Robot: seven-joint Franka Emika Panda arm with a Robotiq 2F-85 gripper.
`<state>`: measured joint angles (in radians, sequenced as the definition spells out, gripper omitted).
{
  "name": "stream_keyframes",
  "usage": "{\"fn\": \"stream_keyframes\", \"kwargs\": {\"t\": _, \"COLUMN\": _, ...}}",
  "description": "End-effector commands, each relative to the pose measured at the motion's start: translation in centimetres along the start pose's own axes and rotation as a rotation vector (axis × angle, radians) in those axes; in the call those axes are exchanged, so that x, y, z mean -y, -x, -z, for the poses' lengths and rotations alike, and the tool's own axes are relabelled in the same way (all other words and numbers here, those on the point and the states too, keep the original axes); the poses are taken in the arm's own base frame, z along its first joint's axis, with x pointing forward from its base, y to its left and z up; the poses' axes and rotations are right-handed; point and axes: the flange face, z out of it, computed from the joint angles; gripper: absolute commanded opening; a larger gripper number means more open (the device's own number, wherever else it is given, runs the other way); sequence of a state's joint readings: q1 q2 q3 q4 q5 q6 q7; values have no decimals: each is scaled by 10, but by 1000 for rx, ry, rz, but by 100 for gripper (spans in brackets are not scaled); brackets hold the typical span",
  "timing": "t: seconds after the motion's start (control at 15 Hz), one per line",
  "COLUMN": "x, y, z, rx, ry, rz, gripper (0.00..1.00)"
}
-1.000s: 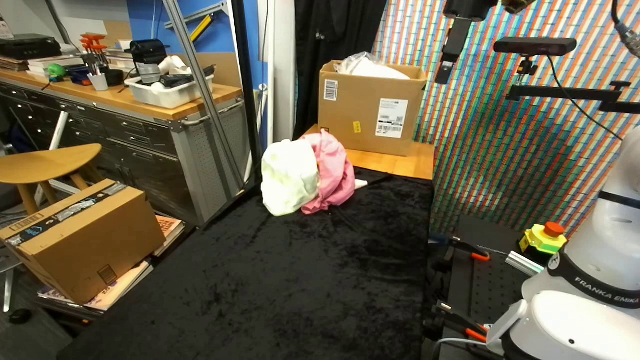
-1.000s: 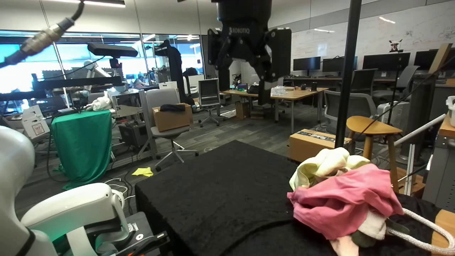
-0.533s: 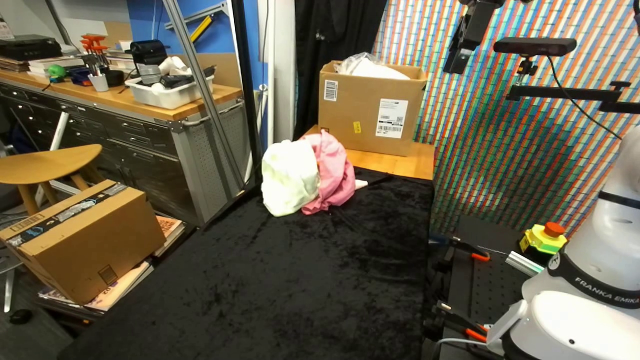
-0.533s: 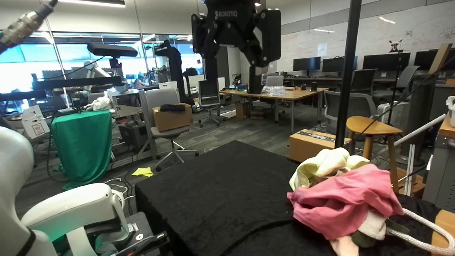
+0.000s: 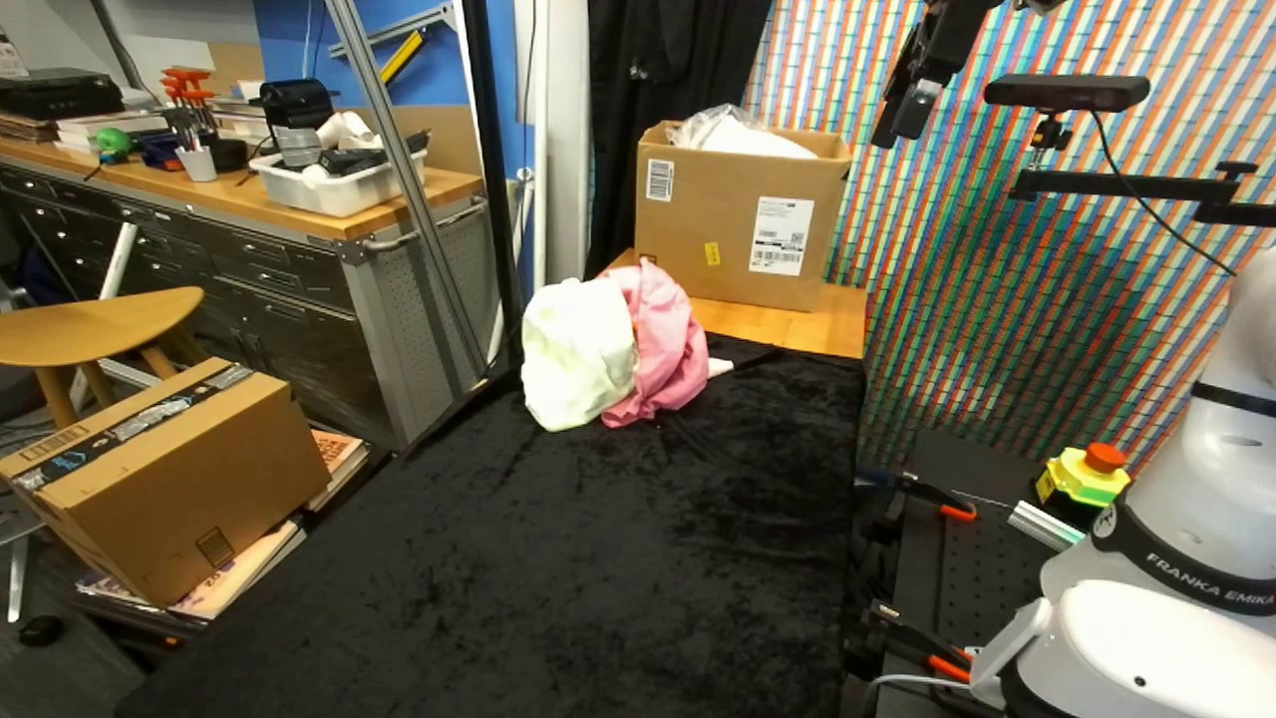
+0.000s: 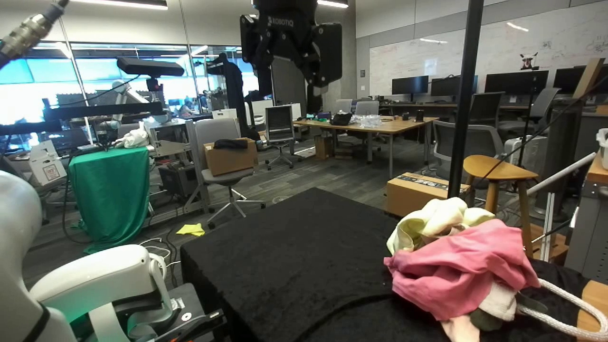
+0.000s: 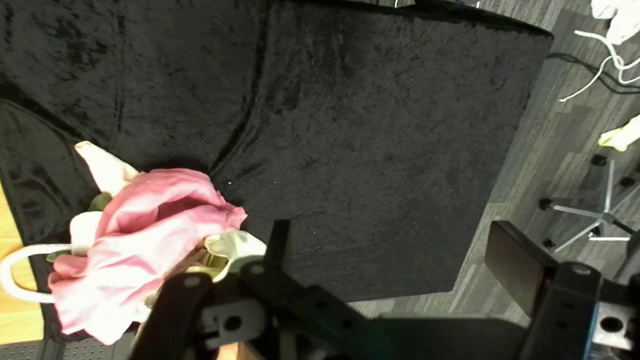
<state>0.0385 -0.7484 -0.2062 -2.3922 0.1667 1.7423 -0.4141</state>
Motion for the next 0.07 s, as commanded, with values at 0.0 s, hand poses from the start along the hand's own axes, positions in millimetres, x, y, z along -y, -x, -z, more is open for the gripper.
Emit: {"fn": "stream_keyframes", "kwargs": {"t": 0.0, "x": 0, "y": 0, "z": 1, "rx": -1, "ry": 0, "rz": -1, "gripper": 100}}
